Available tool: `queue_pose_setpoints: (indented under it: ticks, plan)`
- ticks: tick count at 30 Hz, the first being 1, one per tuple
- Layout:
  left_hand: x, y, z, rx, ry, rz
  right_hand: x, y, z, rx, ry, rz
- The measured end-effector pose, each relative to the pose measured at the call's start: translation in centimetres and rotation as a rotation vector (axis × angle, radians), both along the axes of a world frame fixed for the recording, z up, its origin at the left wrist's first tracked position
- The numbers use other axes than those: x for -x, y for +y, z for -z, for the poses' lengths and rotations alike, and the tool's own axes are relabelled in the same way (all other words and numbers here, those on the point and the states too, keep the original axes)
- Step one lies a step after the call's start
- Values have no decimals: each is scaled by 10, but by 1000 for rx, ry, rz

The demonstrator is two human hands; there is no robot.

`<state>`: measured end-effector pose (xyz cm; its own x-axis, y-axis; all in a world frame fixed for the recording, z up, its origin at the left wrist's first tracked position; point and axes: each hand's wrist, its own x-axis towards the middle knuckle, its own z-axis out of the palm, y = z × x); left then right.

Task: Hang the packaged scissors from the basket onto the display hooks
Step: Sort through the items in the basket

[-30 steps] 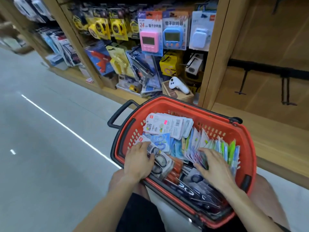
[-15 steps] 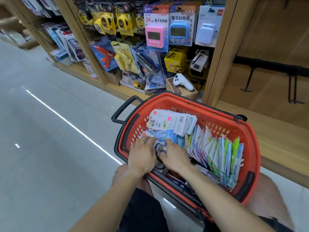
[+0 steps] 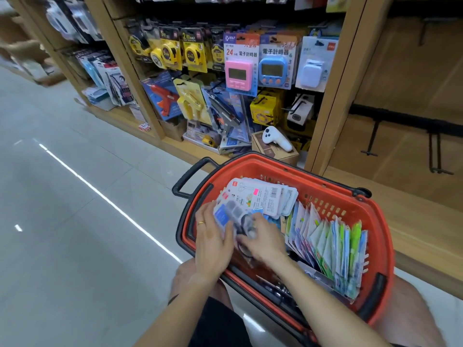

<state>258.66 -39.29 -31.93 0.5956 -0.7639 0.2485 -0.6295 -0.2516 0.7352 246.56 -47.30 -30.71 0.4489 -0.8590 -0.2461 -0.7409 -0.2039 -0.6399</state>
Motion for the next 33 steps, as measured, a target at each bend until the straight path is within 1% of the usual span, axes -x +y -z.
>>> queue_pose_setpoints:
  ticks: [1, 3, 5, 7, 9, 12, 14, 17, 20, 23, 27, 30, 33]
  plan:
    - [1, -2, -4, 48, 78, -36, 8, -6, -7, -19, -115, 103]
    - [6, -10, -16, 63, 293, -49, 27, -21, -24, -67, -376, 261]
    - [17, -27, -40, 48, 574, 85, 46, -32, -46, -86, -606, 352]
    - [32, -49, -67, 11, 830, 288, 63, -39, -69, -90, -771, 412]
    - [53, -72, -90, -14, 914, 451, 78, -42, -89, -66, -866, 454]
    - [90, -98, -122, 39, 922, 606, 102, -48, -114, 55, -931, 535]
    - [110, -112, -140, 67, 911, 654, 123, -54, -132, 144, -955, 554]
    - [137, -130, -164, 146, 845, 705, 162, -68, -162, 285, -950, 631]
    - [166, -140, -198, 183, 792, 805, 198, -80, -193, 361, -1052, 696]
    - [194, -149, -233, 220, 726, 924, 226, -87, -225, 409, -1108, 725]
    - [227, -167, -276, 297, 684, 942, 260, -102, -260, 404, -1198, 745]
    - [244, -178, -303, 357, 687, 942, 278, -117, -292, 420, -1239, 742]
    - [250, -185, -319, 418, 693, 875, 295, -134, -328, 460, -1233, 733]
